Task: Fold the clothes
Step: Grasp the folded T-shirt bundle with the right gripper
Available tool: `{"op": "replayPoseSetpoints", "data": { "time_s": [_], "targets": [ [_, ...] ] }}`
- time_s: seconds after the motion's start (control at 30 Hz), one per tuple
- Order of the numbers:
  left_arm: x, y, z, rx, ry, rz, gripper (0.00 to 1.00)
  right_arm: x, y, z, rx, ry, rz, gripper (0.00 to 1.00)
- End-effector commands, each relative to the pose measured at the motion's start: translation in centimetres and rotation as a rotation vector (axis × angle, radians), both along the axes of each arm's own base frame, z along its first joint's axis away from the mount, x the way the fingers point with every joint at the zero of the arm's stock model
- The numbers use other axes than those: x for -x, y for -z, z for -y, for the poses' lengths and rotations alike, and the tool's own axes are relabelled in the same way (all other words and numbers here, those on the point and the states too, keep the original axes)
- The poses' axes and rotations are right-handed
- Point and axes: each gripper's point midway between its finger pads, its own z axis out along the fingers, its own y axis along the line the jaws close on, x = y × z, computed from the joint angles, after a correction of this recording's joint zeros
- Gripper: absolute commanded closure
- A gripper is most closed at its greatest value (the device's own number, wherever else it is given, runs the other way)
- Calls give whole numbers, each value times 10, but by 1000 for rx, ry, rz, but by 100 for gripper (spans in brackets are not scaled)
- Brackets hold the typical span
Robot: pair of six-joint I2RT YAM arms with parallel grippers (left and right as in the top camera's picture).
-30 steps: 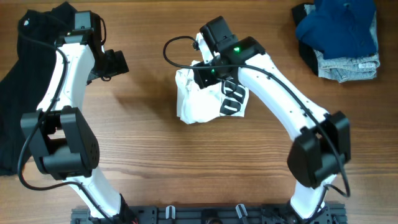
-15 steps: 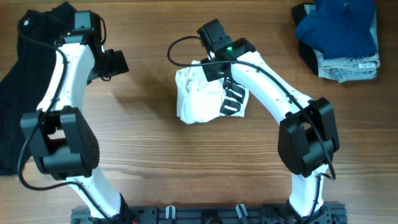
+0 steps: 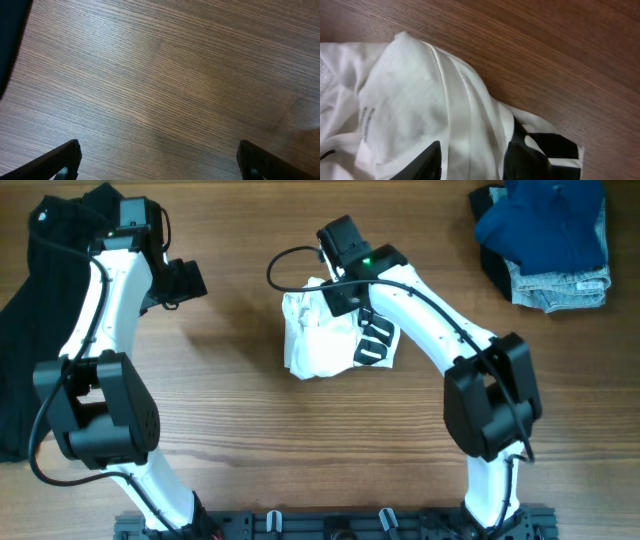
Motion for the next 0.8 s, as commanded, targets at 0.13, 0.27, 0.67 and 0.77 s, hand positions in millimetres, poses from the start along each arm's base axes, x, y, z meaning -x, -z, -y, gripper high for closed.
{"op": "replayPoseSetpoints", "data": {
  "time_s": [0.13, 0.27, 0.67, 0.77],
  "targets": [
    [-4, 3, 0, 11, -16, 4, 0, 3, 22, -3, 1, -16, -39, 57],
    [-5, 3, 0, 11, -16, 6, 0, 0, 21, -2, 2, -6, -26, 78],
    [-5, 3, 0, 12, -16, 6, 0, -25, -37, -46, -144, -62, 82, 96],
    [-5, 3, 0, 12, -16, 6, 0, -17, -29, -60, -156, -92, 60, 76]
  ]
}}
